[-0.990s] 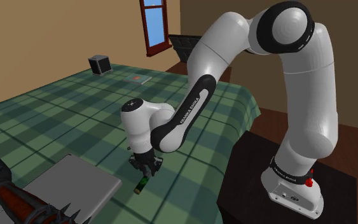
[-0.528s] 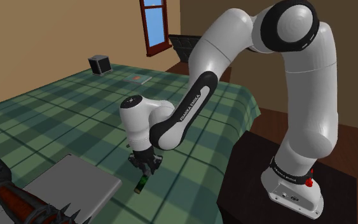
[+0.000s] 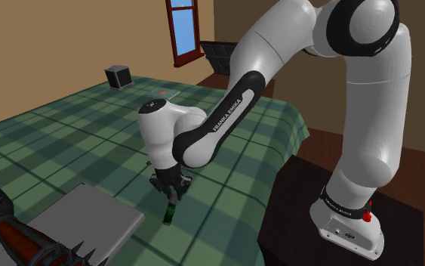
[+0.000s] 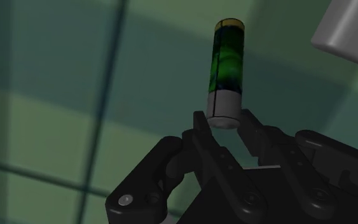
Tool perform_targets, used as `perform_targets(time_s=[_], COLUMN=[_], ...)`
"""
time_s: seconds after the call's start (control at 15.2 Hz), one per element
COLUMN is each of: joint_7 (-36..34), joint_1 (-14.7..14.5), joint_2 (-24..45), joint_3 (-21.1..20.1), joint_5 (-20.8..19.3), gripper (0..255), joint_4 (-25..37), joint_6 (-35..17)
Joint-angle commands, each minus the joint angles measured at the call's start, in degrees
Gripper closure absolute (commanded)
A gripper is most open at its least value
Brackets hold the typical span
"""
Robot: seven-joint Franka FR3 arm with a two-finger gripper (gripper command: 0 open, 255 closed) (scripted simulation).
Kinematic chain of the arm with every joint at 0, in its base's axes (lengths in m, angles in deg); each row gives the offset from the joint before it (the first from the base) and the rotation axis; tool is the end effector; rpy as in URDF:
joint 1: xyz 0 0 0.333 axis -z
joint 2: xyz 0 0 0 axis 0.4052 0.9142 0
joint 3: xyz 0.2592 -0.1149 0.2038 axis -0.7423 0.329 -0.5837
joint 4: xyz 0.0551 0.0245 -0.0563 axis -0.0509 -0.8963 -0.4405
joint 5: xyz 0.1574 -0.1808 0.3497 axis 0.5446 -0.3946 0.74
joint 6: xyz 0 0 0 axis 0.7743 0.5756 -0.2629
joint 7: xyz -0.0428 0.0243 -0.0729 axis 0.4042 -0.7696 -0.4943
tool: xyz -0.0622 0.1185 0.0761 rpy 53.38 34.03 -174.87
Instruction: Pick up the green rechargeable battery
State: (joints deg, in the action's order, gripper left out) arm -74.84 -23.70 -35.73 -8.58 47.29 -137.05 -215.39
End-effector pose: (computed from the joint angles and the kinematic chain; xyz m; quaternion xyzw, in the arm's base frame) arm 0.4573 0.3842 0.2521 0.8849 -0.4657 -0.0047 0.0028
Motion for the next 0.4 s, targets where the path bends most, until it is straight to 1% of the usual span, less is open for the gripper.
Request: perform_targets(time_s=[0.0, 0.2, 0.33], joint_7=[0.86, 2.04, 2.11], joint_1=[0.61, 1.37, 1.39], joint_2=[-1.3, -3.09, -3.18], joint_3=[-0.72, -1.63, -1.66], joint_5=[1.3, 3.09, 3.18], gripper=[255, 255, 255], joint_4=[0.19, 0.71, 0.73], joint_6=[1.19, 3.0, 3.09])
